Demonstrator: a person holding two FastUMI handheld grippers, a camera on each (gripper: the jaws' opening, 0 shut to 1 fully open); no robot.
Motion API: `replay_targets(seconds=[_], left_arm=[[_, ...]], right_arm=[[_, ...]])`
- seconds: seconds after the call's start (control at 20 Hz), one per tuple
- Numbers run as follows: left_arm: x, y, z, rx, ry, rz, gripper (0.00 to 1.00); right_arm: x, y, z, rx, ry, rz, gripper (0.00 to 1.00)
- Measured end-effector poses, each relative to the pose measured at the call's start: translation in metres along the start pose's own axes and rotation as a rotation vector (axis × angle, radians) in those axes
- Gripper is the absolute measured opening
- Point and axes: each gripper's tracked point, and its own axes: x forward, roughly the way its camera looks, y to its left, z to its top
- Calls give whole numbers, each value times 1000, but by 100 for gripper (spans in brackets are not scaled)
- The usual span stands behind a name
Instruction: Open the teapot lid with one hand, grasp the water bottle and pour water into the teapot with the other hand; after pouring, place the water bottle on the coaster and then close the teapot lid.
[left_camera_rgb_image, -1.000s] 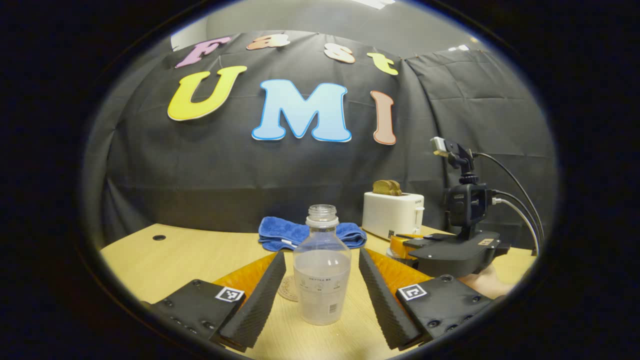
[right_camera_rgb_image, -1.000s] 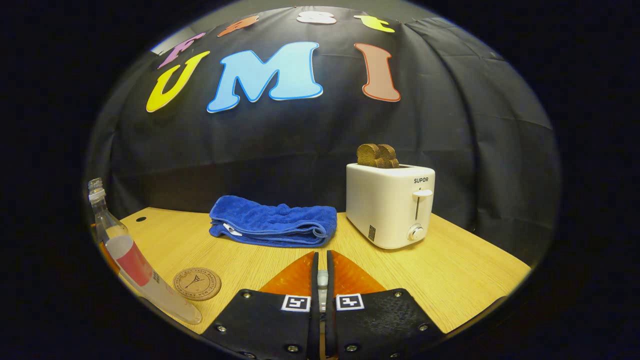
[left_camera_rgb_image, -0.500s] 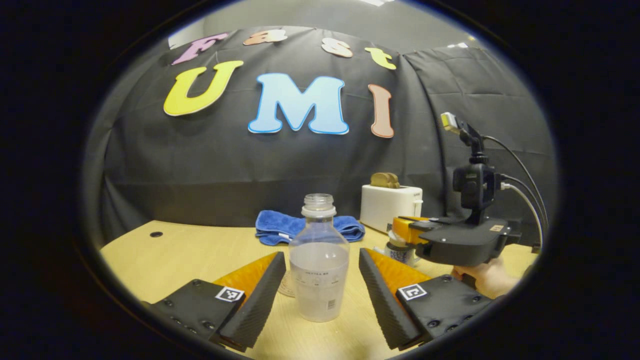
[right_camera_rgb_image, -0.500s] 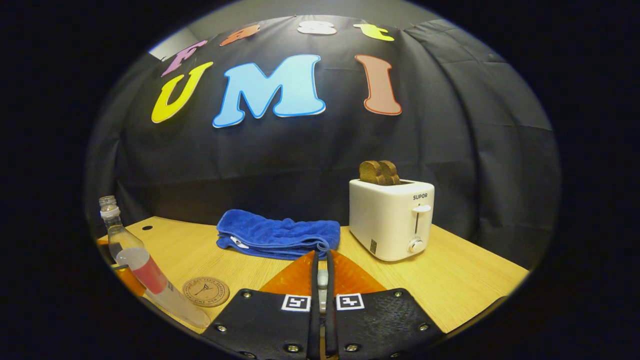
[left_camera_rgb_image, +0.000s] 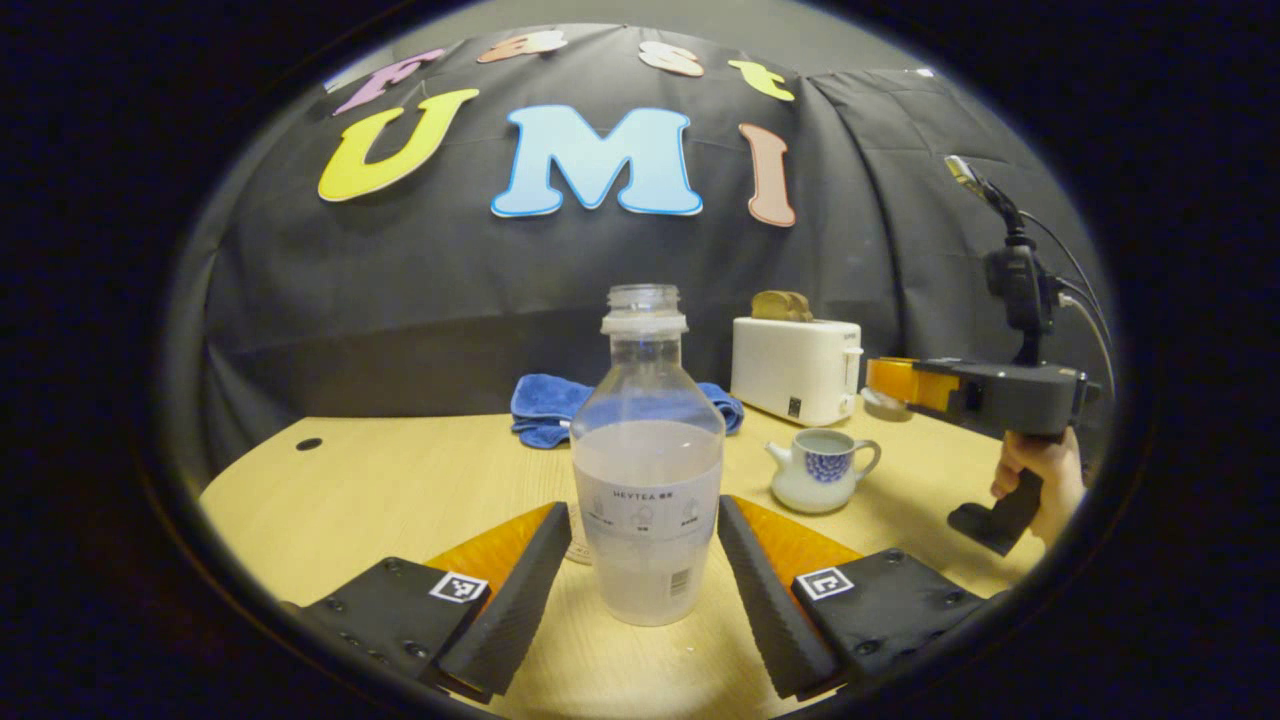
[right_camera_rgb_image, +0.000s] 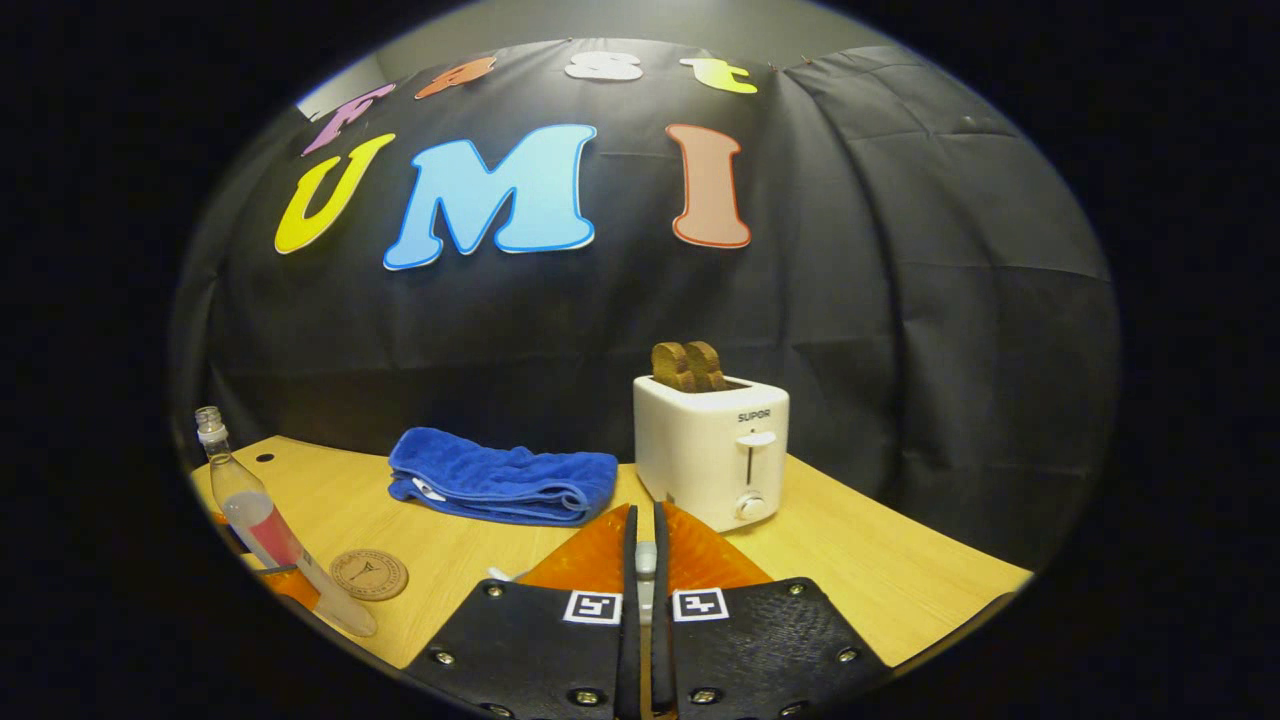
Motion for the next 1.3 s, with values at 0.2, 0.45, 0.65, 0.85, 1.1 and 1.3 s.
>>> replay_targets(seconds=[0.2, 0.45, 0.65, 0.85, 1.1, 1.3], left_arm=[[6, -3, 4, 34, -12, 2, 86], [8, -8, 7, 82, 4, -13, 82], [14, -16, 18, 237, 35, -42, 82], [30, -30, 43, 381, 56, -105, 82], [62, -45, 44, 645, 144, -164, 81], [76, -50, 34, 810, 245, -198, 81]], right_arm=[[-2, -14, -9, 23, 17, 3, 4], [-2, -19, -18, 16, 34, 0, 4], [-5, -29, -15, -1, 36, -27, 4], [-8, -36, -11, -32, 19, -20, 4], [-10, -45, -8, -41, 13, -11, 4], [-10, -62, -5, -33, 10, -49, 4]])
